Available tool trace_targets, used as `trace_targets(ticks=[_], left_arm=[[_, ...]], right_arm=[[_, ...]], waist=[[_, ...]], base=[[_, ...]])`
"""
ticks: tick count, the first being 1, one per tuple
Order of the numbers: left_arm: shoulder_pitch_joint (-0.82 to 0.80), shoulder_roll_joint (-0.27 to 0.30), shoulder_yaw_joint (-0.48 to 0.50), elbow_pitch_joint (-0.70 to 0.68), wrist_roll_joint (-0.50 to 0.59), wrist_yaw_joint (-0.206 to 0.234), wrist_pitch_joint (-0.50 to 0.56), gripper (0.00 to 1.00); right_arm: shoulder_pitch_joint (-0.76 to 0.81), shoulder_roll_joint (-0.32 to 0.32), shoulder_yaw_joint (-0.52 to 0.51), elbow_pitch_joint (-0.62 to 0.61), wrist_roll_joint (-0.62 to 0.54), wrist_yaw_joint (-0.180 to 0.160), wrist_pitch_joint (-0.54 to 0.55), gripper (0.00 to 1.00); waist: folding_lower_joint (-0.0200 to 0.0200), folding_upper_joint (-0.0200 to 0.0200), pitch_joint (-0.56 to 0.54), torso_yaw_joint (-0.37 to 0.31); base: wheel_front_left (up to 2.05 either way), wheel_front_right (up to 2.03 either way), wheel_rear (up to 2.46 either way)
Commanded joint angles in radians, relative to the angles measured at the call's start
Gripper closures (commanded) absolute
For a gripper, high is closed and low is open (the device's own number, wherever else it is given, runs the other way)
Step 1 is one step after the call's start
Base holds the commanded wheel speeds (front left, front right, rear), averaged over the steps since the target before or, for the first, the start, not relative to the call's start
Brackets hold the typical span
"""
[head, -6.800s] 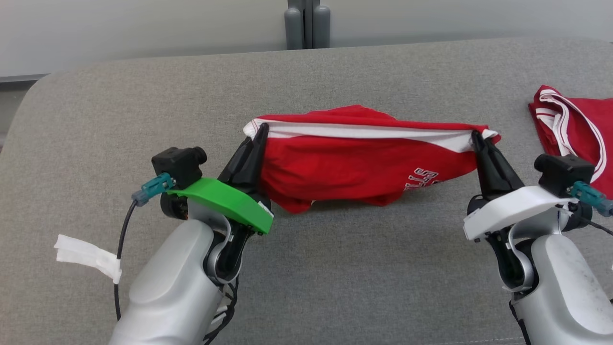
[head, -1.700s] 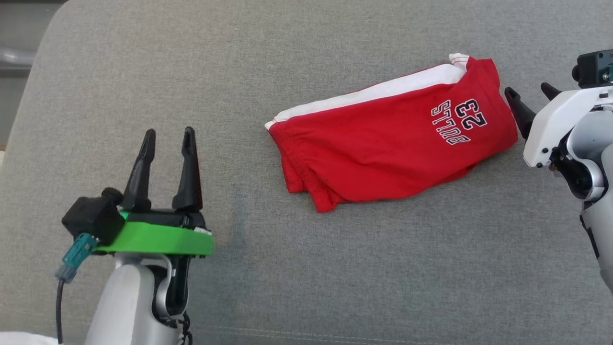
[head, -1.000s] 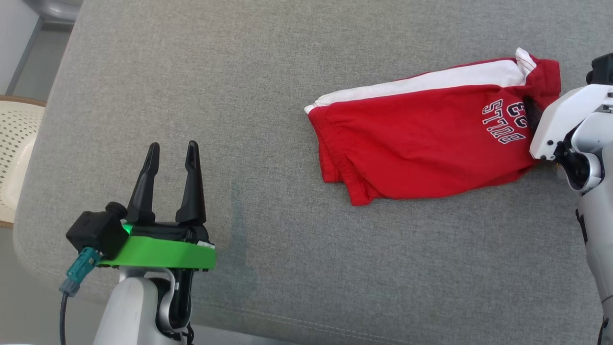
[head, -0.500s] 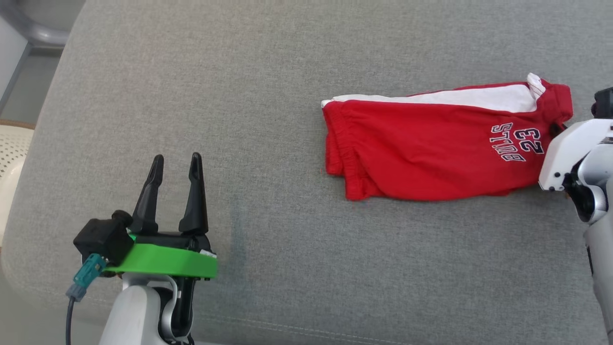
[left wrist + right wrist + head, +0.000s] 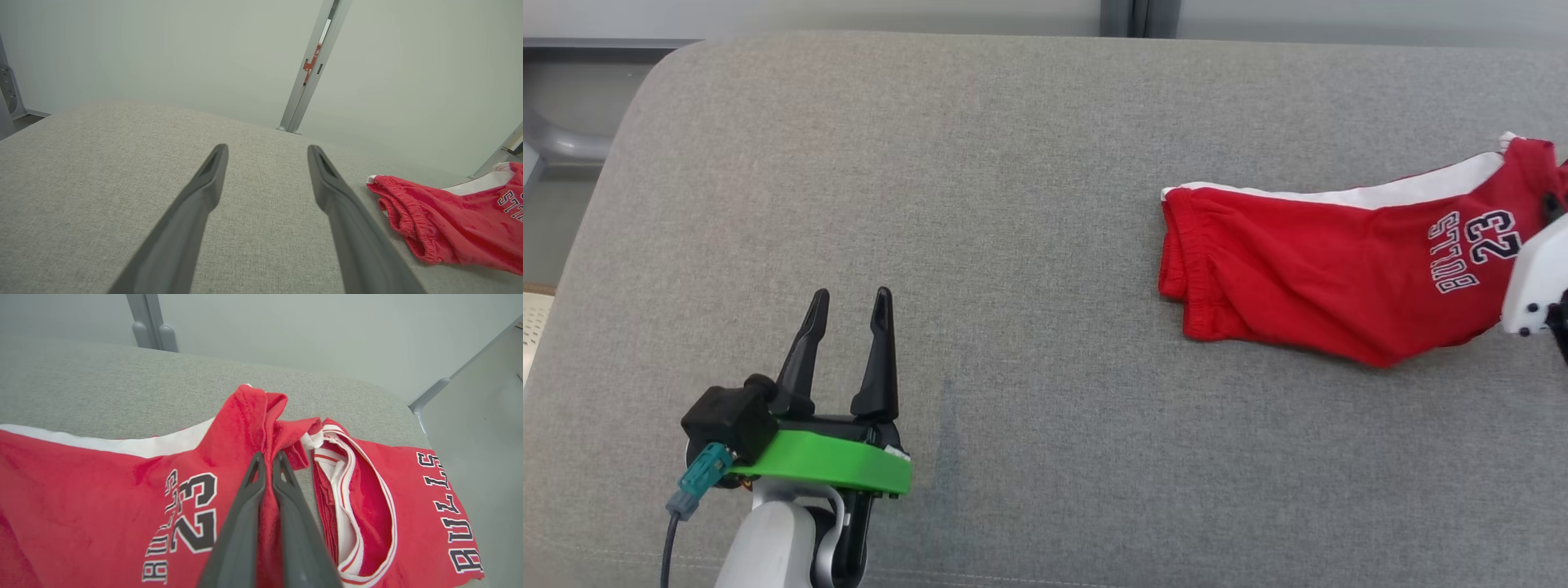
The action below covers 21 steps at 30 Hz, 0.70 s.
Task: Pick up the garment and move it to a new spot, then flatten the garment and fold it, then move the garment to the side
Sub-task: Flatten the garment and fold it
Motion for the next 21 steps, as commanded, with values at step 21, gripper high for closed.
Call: trace_targets(ticks=[21], left_arm=[[-0.016,0.004,-0.031,0.001,-0.052,-0.003,0.000,0.00]], right_arm=[[-0.194,0.194,0.422,0.175,0.078,-0.001,0.074,1.00]], waist=[[0.0000,0.0000,0.030,0.082]], base=[[0.00,0.00,0.00]])
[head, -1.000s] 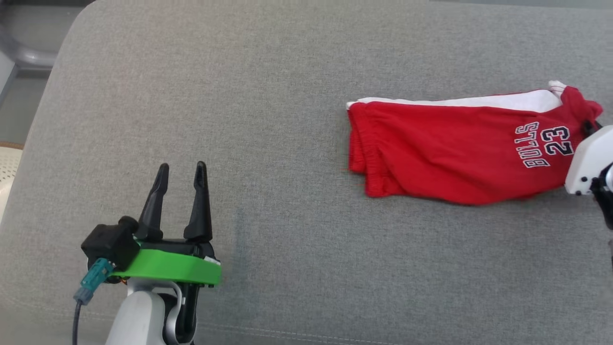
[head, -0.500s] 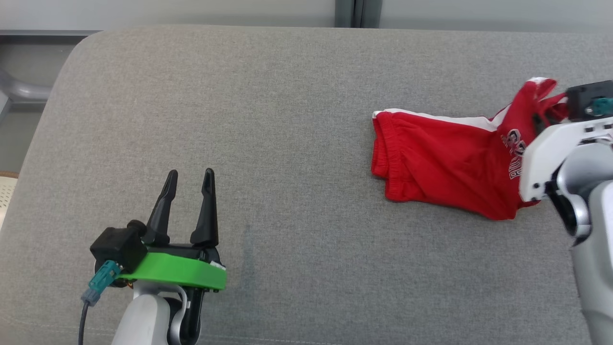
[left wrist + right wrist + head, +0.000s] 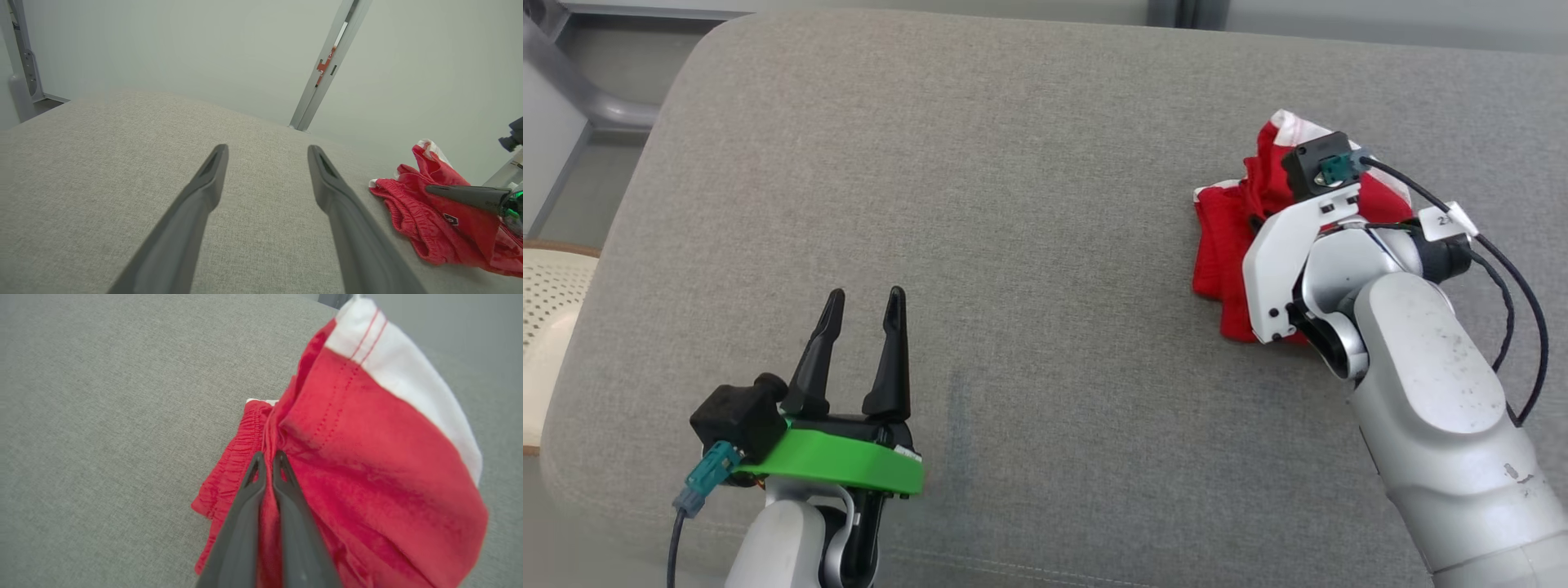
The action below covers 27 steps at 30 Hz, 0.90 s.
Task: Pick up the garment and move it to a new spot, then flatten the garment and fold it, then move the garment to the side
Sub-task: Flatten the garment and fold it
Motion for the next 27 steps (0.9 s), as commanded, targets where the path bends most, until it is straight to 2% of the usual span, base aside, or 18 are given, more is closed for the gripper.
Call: trace_targets(ticks=[1,3,4,5,11,15,17,21,24,25,26,27], left_arm=[[-0.012,0.004,0.001,0.001,-0.001,-0.003,0.000,0.00],[-0.011,0.004,0.001,0.002,-0.003,-0.003,0.000,0.00],[-0.011,0.004,0.000,0.002,-0.004,-0.003,0.000,0.00],[-0.010,0.004,0.001,0.002,-0.006,-0.003,0.000,0.00],[0.005,0.003,0.012,0.005,-0.003,-0.003,0.000,0.00],[0.011,0.004,0.021,0.006,0.007,-0.003,0.000,0.00],[0.013,0.004,0.027,0.004,0.013,-0.003,0.000,0.00],[0.016,0.004,0.032,0.002,0.020,-0.003,0.000,0.00],[0.013,0.004,0.027,0.000,0.019,-0.003,0.000,0.00],[0.011,0.004,0.026,0.000,0.018,-0.003,0.000,0.00],[0.009,0.004,0.023,-0.001,0.017,-0.003,0.000,0.00],[0.006,0.004,0.021,-0.002,0.015,-0.003,0.000,0.00]], right_arm=[[-0.019,0.009,0.008,0.027,0.011,-0.001,-0.010,1.00],[-0.031,0.017,0.014,0.064,0.012,-0.001,-0.019,1.00],[-0.037,0.023,0.018,0.080,0.020,-0.001,-0.022,0.73],[-0.041,0.028,0.023,0.090,0.028,-0.001,-0.031,0.00],[-0.045,0.051,0.055,0.087,0.163,-0.001,-0.098,0.00],[-0.034,0.050,0.063,0.000,0.311,-0.001,-0.171,0.00],[-0.021,0.018,0.057,-0.050,0.350,-0.001,-0.208,0.00],[0.020,-0.054,0.017,-0.125,0.332,-0.001,-0.298,0.00],[0.086,-0.113,-0.073,-0.129,0.240,-0.001,-0.386,0.00],[0.106,-0.117,-0.097,-0.119,0.213,-0.001,-0.410,0.05],[0.119,-0.117,-0.115,-0.110,0.186,-0.001,-0.431,0.78],[0.137,-0.124,-0.123,-0.094,0.146,0.000,-0.452,1.00]], waist=[[0.0000,0.0000,0.013,0.023],[0.0000,0.0000,0.014,0.032],[0.0000,0.0000,0.015,0.035],[0.0000,0.0000,0.015,0.037],[0.0000,0.0000,0.004,0.030],[0.0000,0.0000,-0.010,0.009],[0.0000,0.0000,-0.016,-0.005],[0.0000,0.0000,-0.029,-0.029],[0.0000,0.0000,-0.033,-0.042],[0.0000,0.0000,-0.032,-0.044],[0.0000,0.0000,-0.030,-0.044],[0.0000,0.0000,-0.027,-0.043]], base=[[0.00,0.00,0.00],[0.00,0.00,0.00],[0.00,0.00,0.00],[0.00,0.00,0.00],[0.00,0.00,0.00],[0.00,0.00,0.00],[0.00,0.00,0.00],[0.00,0.00,0.00],[0.00,0.00,0.00],[0.00,0.00,0.00],[0.00,0.00,0.00],[0.00,0.00,0.00]])
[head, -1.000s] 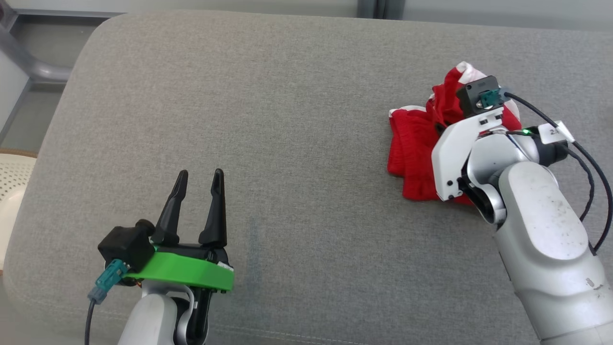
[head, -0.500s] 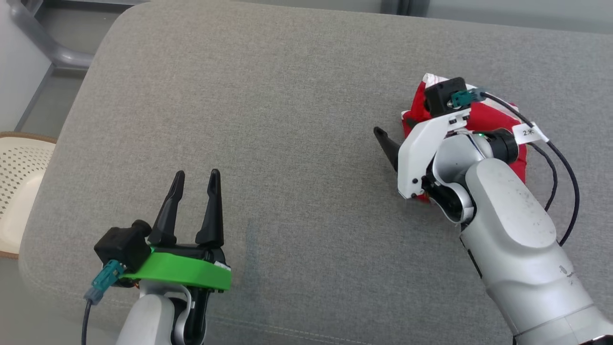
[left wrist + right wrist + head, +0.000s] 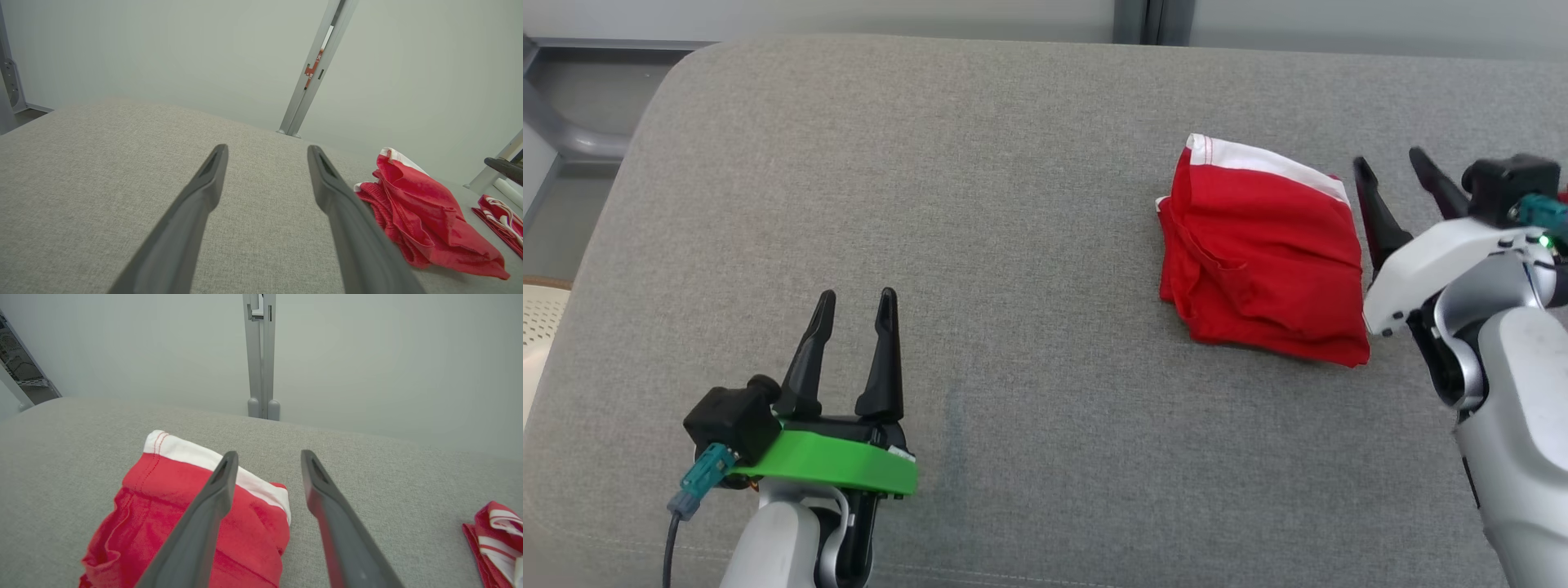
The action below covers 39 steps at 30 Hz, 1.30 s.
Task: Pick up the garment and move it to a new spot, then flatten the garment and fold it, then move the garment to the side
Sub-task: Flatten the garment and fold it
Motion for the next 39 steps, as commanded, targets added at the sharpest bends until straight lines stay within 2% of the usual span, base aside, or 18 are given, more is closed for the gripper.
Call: trace_targets(ticks=[1,7,12,17,19,22,23,24,25,30,33,39], left_arm=[[-0.001,0.004,-0.002,-0.002,-0.003,-0.003,0.000,0.00],[-0.013,0.004,-0.009,-0.001,-0.007,-0.003,0.000,0.00],[-0.018,0.004,-0.001,0.003,0.001,-0.003,0.000,0.00],[-0.013,0.004,0.003,0.012,0.002,-0.003,0.000,0.00],[-0.007,0.004,0.006,0.016,0.002,-0.003,0.000,0.00],[0.007,0.004,0.012,0.020,0.006,-0.003,0.000,0.00],[0.013,0.004,0.017,0.022,0.007,-0.003,0.000,0.00],[0.019,0.004,0.021,0.023,0.009,-0.003,0.000,0.00],[0.026,0.003,0.028,0.025,0.009,-0.003,0.000,0.00],[0.053,0.004,0.055,0.025,0.019,-0.003,0.000,0.00],[0.070,0.004,0.069,0.022,0.028,-0.003,0.000,0.00],[0.089,0.004,0.093,0.020,0.044,-0.003,0.000,0.00]], right_arm=[[0.029,0.007,0.000,0.024,-0.034,0.001,-0.019,1.00],[0.064,0.077,0.022,0.144,-0.114,0.001,-0.096,1.00],[0.032,0.145,0.152,0.234,-0.110,0.001,-0.127,1.00],[0.035,0.186,0.328,0.274,-0.012,0.000,-0.125,1.00],[0.037,0.195,0.416,0.251,0.065,0.000,-0.135,1.00],[0.037,0.188,0.490,0.191,0.161,0.000,-0.158,1.00],[0.036,0.173,0.504,0.163,0.189,0.000,-0.171,0.78],[0.039,0.161,0.508,0.139,0.209,0.000,-0.182,0.36],[0.043,0.151,0.504,0.109,0.228,0.000,-0.197,0.00],[0.087,0.104,0.422,0.004,0.247,0.001,-0.238,0.00],[0.124,0.081,0.330,-0.046,0.218,0.001,-0.231,0.00],[0.206,0.076,0.118,-0.110,0.136,0.001,-0.193,0.00]], waist=[[0.0000,-0.0001,0.005,0.002],[0.0000,-0.0001,0.024,0.015],[0.0000,-0.0001,0.028,0.024],[0.0000,-0.0001,0.010,0.025],[0.0000,-0.0001,-0.002,0.020],[0.0000,-0.0001,-0.020,0.008],[0.0000,-0.0001,-0.030,0.001],[0.0000,-0.0001,-0.037,-0.005],[0.0000,-0.0001,-0.047,-0.014],[0.0000,-0.0001,-0.097,-0.054],[0.0000,-0.0001,-0.126,-0.079],[0.0000,-0.0001,-0.164,-0.114]], base=[[0.00,0.00,0.00],[0.00,0.00,0.00],[0.00,0.00,0.00],[0.00,0.00,0.00],[0.00,0.00,0.00],[0.00,0.00,0.00],[0.00,0.00,0.00],[0.00,0.00,0.00],[0.00,0.00,0.00],[0.00,0.00,0.00],[0.00,0.00,0.00],[0.00,0.00,0.00]])
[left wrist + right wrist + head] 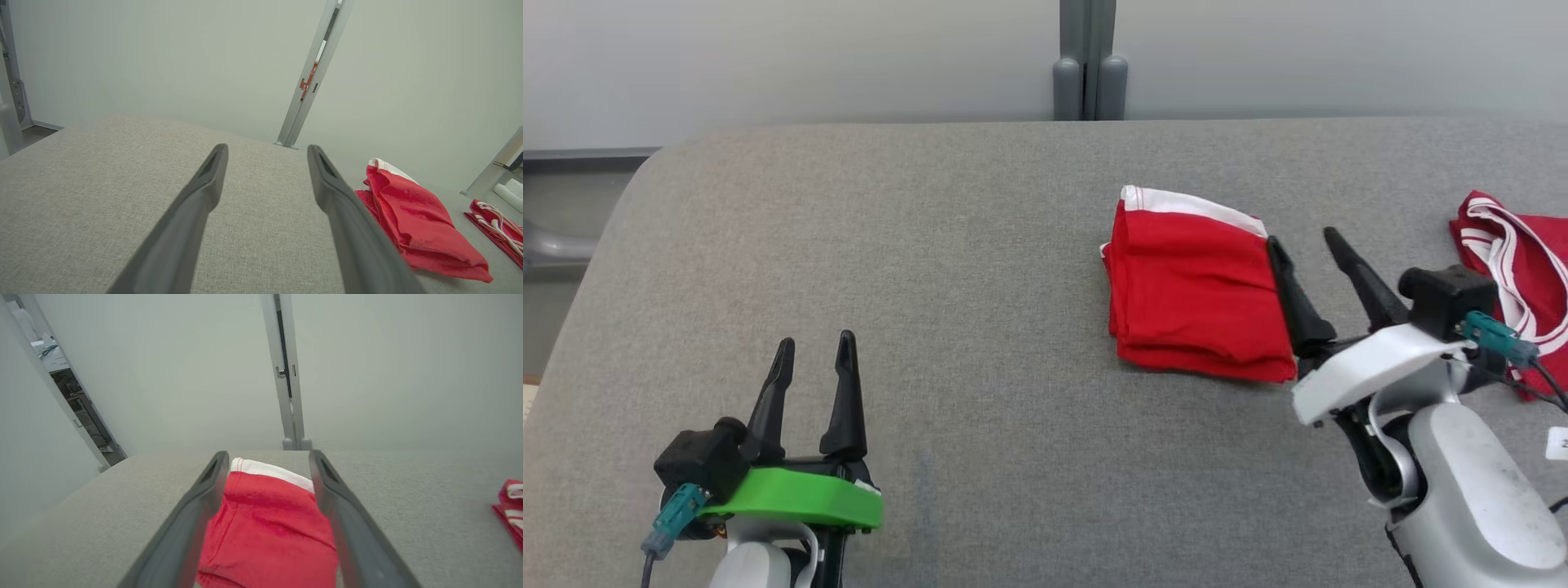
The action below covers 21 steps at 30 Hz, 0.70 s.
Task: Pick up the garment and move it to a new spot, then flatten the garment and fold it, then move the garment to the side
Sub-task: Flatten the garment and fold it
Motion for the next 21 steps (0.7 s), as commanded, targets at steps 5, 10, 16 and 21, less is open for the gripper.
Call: trace_targets(ticks=[5,10,16,21], left_arm=[[0.015,0.004,0.021,-0.001,0.029,-0.003,0.000,0.00],[0.022,0.004,0.041,0.011,0.046,-0.003,0.000,0.00],[0.041,0.004,0.065,0.038,0.079,-0.003,0.000,0.00],[0.057,0.004,0.082,0.055,0.092,-0.003,0.000,0.00]], right_arm=[[0.060,0.012,-0.142,-0.025,-0.070,0.000,0.026,0.00],[0.081,0.015,-0.201,0.006,-0.117,0.000,0.017,0.00],[0.097,0.004,-0.187,0.064,-0.129,0.000,-0.014,0.00],[0.101,-0.010,-0.159,0.113,-0.130,0.000,-0.043,0.00]], waist=[[0.0000,-0.0001,-0.043,-0.052],[0.0000,-0.0001,-0.051,-0.076],[0.0000,-0.0001,-0.058,-0.093],[0.0000,-0.0001,-0.059,-0.096]], base=[[0.00,0.00,0.00],[0.00,0.00,0.00],[0.00,0.00,0.00],[0.00,0.00,0.00]])
